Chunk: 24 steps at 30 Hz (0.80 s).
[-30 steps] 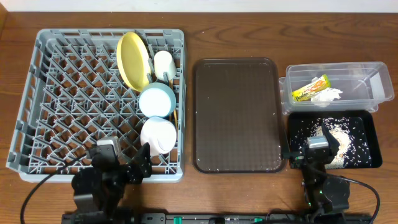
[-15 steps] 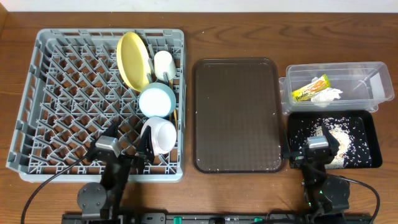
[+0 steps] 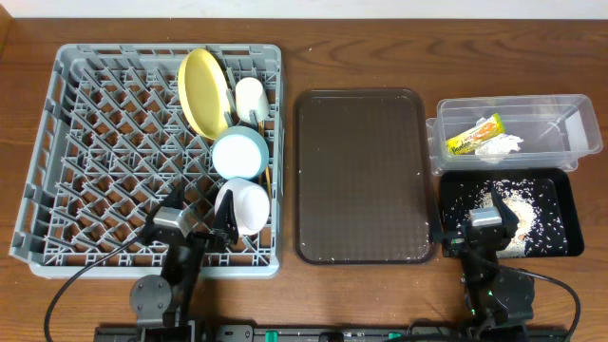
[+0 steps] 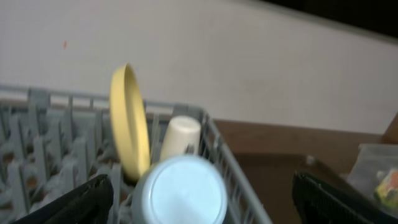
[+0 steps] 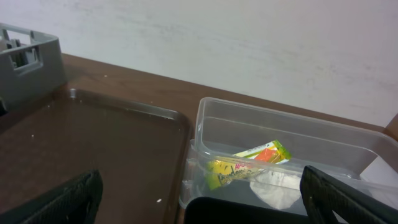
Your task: Sort waste into correct bins and load items into the dishwasher rack
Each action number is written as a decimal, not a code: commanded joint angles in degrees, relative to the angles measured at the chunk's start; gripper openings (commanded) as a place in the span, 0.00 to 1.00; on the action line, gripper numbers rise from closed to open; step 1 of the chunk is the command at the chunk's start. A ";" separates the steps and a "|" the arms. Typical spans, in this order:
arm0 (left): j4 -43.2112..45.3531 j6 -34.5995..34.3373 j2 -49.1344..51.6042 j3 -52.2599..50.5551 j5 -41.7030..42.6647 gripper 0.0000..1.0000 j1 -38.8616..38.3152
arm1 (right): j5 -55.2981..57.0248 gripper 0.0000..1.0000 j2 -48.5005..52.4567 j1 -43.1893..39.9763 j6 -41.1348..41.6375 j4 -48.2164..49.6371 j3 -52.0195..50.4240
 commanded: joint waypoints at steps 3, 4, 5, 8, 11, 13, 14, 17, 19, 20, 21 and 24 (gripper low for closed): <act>-3.93 0.57 -0.48 -0.17 -5.57 0.93 -0.24 | -0.20 0.99 -0.39 0.37 -0.39 -0.24 -0.07; -5.64 0.57 -0.48 -0.17 -7.30 0.93 -0.24 | -0.20 0.99 -0.39 0.37 -0.39 -0.24 -0.07; -7.39 0.61 -0.48 -0.17 -8.90 0.93 -0.24 | -0.20 0.99 -0.39 0.37 -0.42 -0.24 -0.07; -12.07 1.77 -0.48 -0.17 -13.88 0.93 -0.24 | -0.20 0.99 -0.39 0.37 -0.42 -0.24 -0.07; -12.07 7.15 -0.48 -0.17 -14.45 0.93 -0.24 | -0.20 0.99 -0.39 0.37 -0.39 -0.24 -0.07; -12.07 9.99 -0.48 -0.17 -14.45 0.93 -0.24 | -0.20 0.99 -0.39 0.37 -0.39 -0.24 -0.07; -12.07 10.82 -0.48 -0.17 -14.45 0.93 -0.24 | -0.20 0.99 -0.39 0.37 -0.39 -0.24 -0.07; -12.07 11.13 -0.48 -0.17 -14.43 0.93 -0.24 | -0.20 0.99 -0.39 0.37 -0.39 -0.24 -0.07; -12.07 11.10 -0.48 -0.17 -14.25 0.93 -0.24 | -0.20 0.99 -0.39 0.37 -0.42 -0.24 -0.07; -12.04 10.86 -0.48 -0.17 -14.08 0.93 -0.24 | -0.20 0.99 -0.39 0.37 -0.39 -0.24 -0.07; -12.04 10.67 -0.48 -0.17 -14.03 0.93 -0.24 | -0.20 0.99 -0.39 0.37 -0.39 -0.24 -0.07; -12.04 10.67 -0.48 -0.17 -14.03 0.93 -0.24 | -0.20 0.99 -0.39 0.37 -0.39 -0.24 -0.07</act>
